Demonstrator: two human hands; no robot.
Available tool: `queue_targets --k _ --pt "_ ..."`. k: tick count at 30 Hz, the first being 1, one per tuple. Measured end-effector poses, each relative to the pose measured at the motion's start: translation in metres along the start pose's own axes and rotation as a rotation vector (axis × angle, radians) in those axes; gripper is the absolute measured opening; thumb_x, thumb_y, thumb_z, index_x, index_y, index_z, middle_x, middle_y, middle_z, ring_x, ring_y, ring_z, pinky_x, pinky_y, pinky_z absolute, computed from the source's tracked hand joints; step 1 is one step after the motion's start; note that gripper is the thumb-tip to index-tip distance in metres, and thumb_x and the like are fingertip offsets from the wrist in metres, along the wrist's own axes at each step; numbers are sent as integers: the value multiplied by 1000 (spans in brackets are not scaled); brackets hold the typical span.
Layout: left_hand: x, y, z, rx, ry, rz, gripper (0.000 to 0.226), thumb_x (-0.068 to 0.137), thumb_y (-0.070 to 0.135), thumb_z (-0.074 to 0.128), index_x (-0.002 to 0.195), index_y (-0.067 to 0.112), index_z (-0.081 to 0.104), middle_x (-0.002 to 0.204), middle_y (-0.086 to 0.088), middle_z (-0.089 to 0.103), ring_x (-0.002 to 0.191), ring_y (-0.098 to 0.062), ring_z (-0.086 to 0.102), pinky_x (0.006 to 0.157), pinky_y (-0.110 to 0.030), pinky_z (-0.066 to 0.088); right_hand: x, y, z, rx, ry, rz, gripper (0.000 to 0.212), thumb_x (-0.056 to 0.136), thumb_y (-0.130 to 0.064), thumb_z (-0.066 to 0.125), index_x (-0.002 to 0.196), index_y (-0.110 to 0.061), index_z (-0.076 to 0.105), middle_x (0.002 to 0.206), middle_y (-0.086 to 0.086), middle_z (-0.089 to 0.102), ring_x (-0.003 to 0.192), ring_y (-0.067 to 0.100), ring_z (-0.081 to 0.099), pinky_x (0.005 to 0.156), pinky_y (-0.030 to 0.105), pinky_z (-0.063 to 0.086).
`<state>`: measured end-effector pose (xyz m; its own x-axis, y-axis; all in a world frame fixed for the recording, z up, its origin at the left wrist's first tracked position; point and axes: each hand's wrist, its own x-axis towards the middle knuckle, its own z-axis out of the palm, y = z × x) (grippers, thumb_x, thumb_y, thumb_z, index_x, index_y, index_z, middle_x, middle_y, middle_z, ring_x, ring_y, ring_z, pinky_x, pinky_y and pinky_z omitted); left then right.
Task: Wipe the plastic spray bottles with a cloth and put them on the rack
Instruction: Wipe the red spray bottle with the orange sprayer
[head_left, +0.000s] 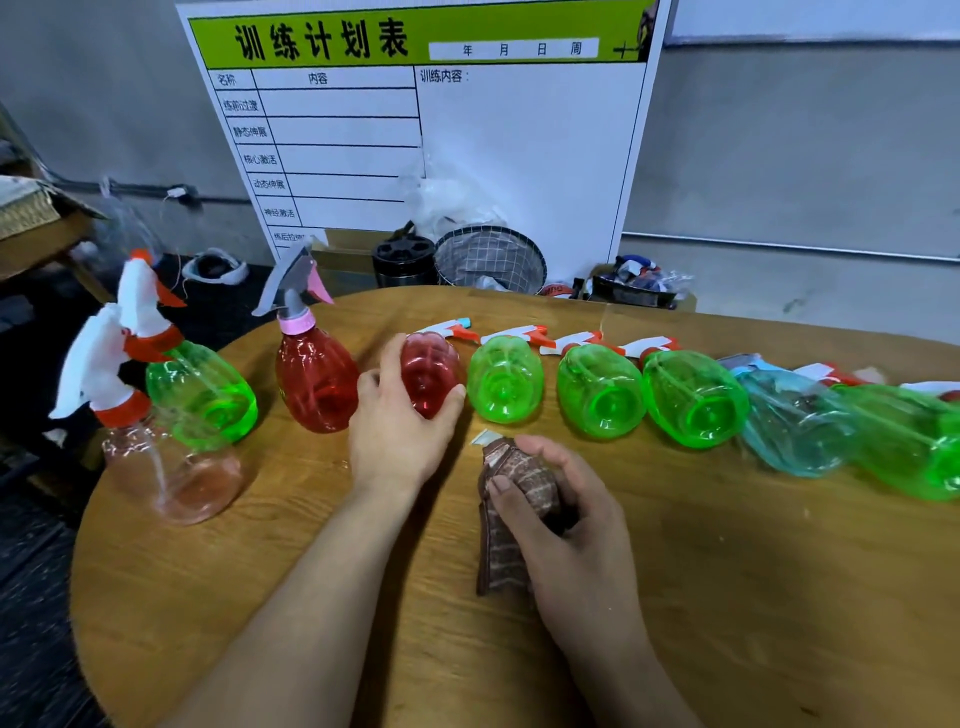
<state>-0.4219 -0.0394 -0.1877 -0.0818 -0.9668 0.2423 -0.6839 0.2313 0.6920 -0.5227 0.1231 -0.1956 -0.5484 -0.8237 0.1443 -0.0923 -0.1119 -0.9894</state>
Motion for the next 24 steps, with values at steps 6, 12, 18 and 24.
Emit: queue_targets --k 6,12,18,24 --pt "-18 -4 -13 -26 67 -1 82 94 51 72 162 28 33 145 -15 56 129 -39 59 109 -44 45 -1 -8 -7 129 -53 58 33 92 -12 78 120 -27 73 108 -8 78 99 8 74 82 25 59" --pt "-61 -7 -40 -258 147 8 76 91 54 74 156 36 37 139 -6 64 107 -29 72 99 -46 58 -1 -12 -15 254 -73 126 46 92 8 67 123 -26 71 112 -7 78 104 13 74 87 28 60" --pt "-121 29 -54 -900 -58 -5 75 82 18 73 151 27 44 128 7 69 105 -2 74 92 -25 61 -7 -20 -32 279 -144 77 67 92 28 35 137 -13 65 122 -19 75 114 0 69 86 17 56" --pt "-142 37 -41 -1035 -328 -45 77 77 16 90 142 30 51 127 7 74 118 -18 72 104 -35 58 -20 -29 -70 345 -138 -22 63 92 32 32 134 -5 62 123 -6 76 117 9 71 86 18 57"
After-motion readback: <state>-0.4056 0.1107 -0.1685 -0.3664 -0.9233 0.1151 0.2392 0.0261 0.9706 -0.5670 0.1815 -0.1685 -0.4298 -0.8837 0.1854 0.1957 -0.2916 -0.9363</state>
